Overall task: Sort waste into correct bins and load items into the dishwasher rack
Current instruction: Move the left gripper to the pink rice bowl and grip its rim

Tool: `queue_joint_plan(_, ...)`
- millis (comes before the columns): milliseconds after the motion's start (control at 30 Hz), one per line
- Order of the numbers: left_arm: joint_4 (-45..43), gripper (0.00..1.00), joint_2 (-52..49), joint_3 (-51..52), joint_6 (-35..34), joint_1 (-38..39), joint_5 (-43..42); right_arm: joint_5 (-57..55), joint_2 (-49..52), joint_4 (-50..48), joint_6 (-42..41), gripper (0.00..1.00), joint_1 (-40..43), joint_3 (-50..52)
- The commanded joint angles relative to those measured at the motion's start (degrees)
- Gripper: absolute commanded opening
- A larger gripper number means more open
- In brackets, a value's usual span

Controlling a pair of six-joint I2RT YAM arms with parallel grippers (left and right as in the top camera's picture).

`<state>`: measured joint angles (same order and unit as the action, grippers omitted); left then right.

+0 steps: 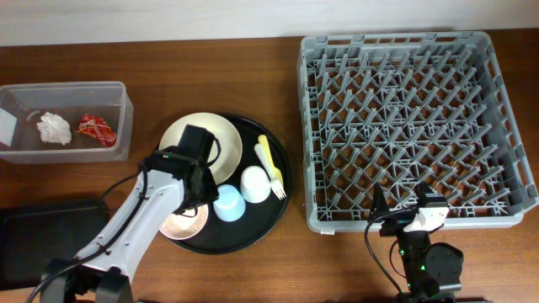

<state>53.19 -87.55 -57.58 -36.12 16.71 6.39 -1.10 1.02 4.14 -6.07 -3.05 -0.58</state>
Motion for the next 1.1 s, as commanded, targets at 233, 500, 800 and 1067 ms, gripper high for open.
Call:
queue_joint_plan(233, -0.2, 0.45, -1.2, 0.6, -0.8, -0.6, -1.0, -0.9, -0.3, 0.4, -0.4, 0.98, 0.2, 0.3)
queue_joint_plan(500, -3.7, 0.45, -1.7, 4.3, -0.8, -0.6, -1.1, -0.9, -0.3, 0.4, -0.4, 0.98, 0.2, 0.3)
queue_joint_plan(800, -4.6, 0.45, -3.8, 4.4, -0.8, -0.6, -1.7, -0.9, -0.3, 0.4, -0.4, 0.98, 0.2, 0.3)
queue_joint_plan(1067, -5.4, 0.33, -4.3, 4.4, -0.8, -0.6, -2.3, -0.9, -0.3, 0.4, -0.4, 0.98, 0.2, 0.3)
